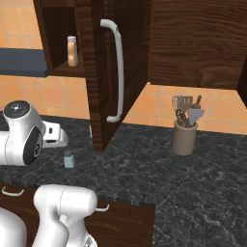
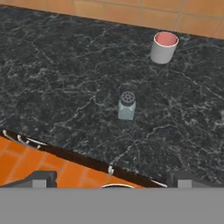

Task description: Put the shaker and condiment bottle from the counter next to their counterparts in the cabinet.

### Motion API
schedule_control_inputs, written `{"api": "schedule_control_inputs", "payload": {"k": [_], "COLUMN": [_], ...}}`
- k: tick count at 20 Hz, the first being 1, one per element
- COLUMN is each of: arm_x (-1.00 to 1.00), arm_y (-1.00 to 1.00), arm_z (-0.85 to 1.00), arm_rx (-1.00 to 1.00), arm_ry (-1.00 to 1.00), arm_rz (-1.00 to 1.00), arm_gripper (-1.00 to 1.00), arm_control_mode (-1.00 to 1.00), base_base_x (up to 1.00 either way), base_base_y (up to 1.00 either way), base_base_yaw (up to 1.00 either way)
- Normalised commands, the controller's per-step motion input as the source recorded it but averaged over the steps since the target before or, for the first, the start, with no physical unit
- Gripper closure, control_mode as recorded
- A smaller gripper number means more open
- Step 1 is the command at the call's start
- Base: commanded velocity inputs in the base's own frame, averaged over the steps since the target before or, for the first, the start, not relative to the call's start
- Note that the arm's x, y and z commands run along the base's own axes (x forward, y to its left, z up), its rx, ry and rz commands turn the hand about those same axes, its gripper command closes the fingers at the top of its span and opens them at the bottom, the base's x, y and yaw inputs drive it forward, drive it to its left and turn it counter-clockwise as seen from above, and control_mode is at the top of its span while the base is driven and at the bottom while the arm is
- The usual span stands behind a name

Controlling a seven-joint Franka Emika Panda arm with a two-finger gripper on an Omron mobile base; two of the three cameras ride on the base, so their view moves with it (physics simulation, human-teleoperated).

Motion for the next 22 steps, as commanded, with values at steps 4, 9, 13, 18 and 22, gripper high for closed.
{"api": "schedule_control_inputs", "payload": {"k": [4,9,13,18,22], "arm_x": [0.06,0.17,0.25,0.34,0.36], "arm_y": [0.00,0.00,0.00,0.00,0.00], "arm_z": [-0.46,-0.30,-0.24,-0.21,-0.13], "arm_rx": [0.00,0.00,0.00,0.00,0.00], "arm_ry": [0.00,0.00,-0.01,0.00,0.00], "arm_rz": [0.03,0.02,0.02,0.02,0.02], "arm_gripper": [-1.00,-1.00,-1.00,-1.00,-1.00], "arm_control_mode": [-1.00,-1.00,-1.00,-1.00,-1.00], "base_base_x": [0.00,0.00,0.00,0.00,0.00], "base_base_y": [0.00,0.00,0.00,0.00,0.00], "base_base_yaw": [0.00,0.00,0.00,0.00,0.00]}}
